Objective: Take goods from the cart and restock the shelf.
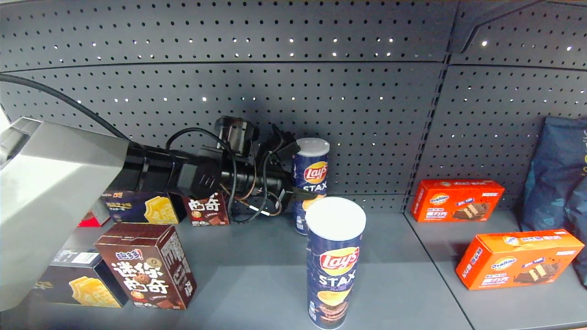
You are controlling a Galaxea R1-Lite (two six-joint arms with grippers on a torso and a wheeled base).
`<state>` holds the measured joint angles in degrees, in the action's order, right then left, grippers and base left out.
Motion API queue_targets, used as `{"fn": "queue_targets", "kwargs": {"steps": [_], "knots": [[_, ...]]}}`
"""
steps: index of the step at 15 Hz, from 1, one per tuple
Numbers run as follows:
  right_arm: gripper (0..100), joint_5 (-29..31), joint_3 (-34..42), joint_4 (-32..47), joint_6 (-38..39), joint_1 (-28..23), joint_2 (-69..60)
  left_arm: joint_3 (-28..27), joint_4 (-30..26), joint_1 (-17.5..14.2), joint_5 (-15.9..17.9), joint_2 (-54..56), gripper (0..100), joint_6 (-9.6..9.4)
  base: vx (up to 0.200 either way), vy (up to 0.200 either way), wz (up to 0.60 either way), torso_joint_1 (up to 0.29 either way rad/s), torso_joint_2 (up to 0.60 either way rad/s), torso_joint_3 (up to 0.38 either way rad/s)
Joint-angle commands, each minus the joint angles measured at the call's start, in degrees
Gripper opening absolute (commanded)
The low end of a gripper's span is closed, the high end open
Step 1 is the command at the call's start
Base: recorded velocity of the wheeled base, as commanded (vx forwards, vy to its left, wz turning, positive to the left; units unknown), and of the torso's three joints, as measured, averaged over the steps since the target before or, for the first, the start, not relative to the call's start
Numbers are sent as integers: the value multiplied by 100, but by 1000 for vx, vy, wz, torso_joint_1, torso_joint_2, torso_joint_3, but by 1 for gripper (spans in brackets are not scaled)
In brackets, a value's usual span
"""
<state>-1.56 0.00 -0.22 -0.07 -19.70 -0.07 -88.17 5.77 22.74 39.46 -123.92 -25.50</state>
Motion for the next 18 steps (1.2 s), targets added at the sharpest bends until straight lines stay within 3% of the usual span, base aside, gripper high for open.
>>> {"fn": "queue_targets", "kwargs": {"steps": [1, 3, 4, 8, 12, 14, 15, 18], "knots": [[100, -2, 0, -4, -1, 1, 7, 46, 12, 12, 0, -62, 0, 1, 0, 0, 0, 0, 0, 0], [100, -2, 0, 4, -1, 1, 7, 55, 109, 38, 0, -106, 0, -7, 0, 0, 0, 0, 0, 0], [100, -2, 0, -4, -1, 1, 7, 55, 135, 47, -17, -115, 100, -7, 0, 0, 0, 0, 0, 0], [100, -2, 0, 4, -1, 1, 7, 239, 302, 73, -88, -89, 100, -7, 0, 0, 0, 0, 0, 0], [100, -2, 0, -4, -1, 1, 7, 1013, 504, -24, -140, 500, 100, 1, 0, 0, 0, 0, 0, 0], [100, -2, 0, 4, -1, 1, 7, 1241, 504, -59, -316, 746, 100, 28, 0, 0, 0, 0, 0, 0], [100, -2, 0, -4, -1, 1, 7, 1523, 513, -76, -677, 1071, 100, 54, 0, 0, 0, 0, 0, 0], [100, -2, 0, -4, -1, 1, 7, 1892, 601, -138, -1037, 1379, 100, 81, 0, 0, 0, 0, 0, 0]]}}
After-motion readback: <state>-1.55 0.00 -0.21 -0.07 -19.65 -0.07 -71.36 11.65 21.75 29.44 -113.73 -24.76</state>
